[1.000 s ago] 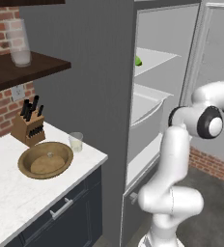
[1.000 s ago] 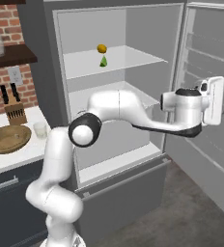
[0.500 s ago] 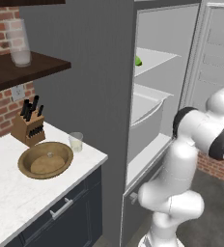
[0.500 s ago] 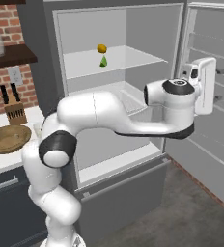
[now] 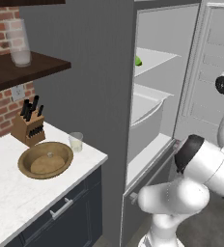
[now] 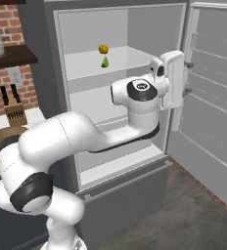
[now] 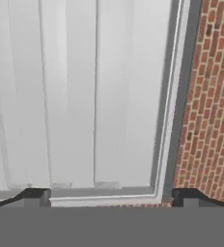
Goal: Grab a lemon wedge from the fridge and one ice cube from the ice bowl, and put them in the glass of lemonade.
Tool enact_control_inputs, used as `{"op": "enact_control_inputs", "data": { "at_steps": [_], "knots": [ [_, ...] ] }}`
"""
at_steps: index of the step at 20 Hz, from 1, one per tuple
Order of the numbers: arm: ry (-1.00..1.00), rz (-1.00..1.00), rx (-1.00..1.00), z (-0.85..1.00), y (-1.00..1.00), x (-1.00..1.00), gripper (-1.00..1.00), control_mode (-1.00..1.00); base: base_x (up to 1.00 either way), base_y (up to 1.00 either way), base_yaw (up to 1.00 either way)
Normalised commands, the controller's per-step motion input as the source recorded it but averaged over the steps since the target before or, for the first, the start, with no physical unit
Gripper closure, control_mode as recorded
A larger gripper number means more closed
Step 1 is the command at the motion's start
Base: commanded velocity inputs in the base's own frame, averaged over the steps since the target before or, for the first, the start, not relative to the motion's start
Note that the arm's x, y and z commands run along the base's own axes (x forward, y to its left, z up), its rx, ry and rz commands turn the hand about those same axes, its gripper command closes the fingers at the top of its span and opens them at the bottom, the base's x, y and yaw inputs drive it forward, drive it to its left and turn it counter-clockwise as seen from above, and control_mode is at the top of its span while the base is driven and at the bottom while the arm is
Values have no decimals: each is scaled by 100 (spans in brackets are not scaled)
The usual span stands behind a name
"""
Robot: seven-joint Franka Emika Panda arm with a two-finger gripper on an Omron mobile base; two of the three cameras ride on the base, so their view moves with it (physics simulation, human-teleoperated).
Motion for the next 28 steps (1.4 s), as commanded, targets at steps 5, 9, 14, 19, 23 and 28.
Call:
{"op": "enact_control_inputs", "data": {
  "at_steps": [5,9,14,19,23,28],
  "knots": [
    [-16,-2,31,-5,100,4,-100,-100,0,0,0],
    [-5,-7,51,-14,100,18,-100,-100,0,0,0],
    [-3,-9,62,-27,100,20,-100,-100,0,0,0],
    [0,-5,81,-48,84,6,-100,-100,0,0,0],
    [0,0,71,-52,61,-42,-100,-100,0,0,0],
    [-7,9,53,-30,35,-92,-100,-100,0,0,0]
  ]
}}
